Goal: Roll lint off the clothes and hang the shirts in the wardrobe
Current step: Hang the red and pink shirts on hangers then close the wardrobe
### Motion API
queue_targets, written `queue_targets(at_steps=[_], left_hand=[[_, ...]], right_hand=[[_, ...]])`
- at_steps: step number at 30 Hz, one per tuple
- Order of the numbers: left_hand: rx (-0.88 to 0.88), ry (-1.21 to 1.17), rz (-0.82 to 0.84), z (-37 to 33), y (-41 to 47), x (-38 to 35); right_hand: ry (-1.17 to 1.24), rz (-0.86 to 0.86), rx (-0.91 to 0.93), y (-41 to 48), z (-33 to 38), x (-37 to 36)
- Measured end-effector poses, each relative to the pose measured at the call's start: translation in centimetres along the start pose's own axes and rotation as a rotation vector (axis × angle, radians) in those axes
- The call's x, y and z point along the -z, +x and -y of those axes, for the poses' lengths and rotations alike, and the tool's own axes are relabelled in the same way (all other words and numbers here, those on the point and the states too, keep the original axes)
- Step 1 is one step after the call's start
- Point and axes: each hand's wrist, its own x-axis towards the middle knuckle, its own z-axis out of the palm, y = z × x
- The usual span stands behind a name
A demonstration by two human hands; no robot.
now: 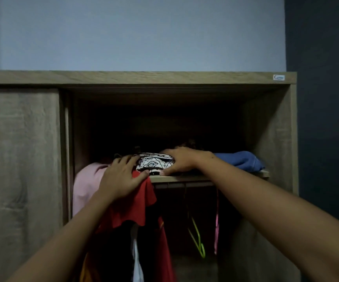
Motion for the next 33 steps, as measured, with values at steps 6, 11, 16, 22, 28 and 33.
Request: queue_targets(at_steps=[6,11,16,22,28,33], left_hand=[[-0.015,-0.008,-0.03,0.1,0.1,0.0],[0.1,0.079,0.092,-1.1,1.4,0.7],[0.114,0.144,0.153,-3.7,4.0,2.5],[0.095,-0.048,0.039,-7.2,6.5,2.4],[0.004,-0.237,-0.01,-13.3,9.4,1.0],[-0.091,-0.283,0.032,-18.5,11.6,-0.6]], right_hand=[[-0.181,-0.146,0.055,1.1,2.0,0.0],[-0.234,-0.359,0.077,1.3,2.0,-0.8],[-0.216,-0.512,0.082,0.1,1.0,0.5],[-0.264,-0.642,0.056,-2.0,-2.2,3.4],[-0.322,-0.687,-0.039,-4.9,-7.2,5.7],[-0.42,-0.746,-0.145,-7.4,-11.7,5.9]])
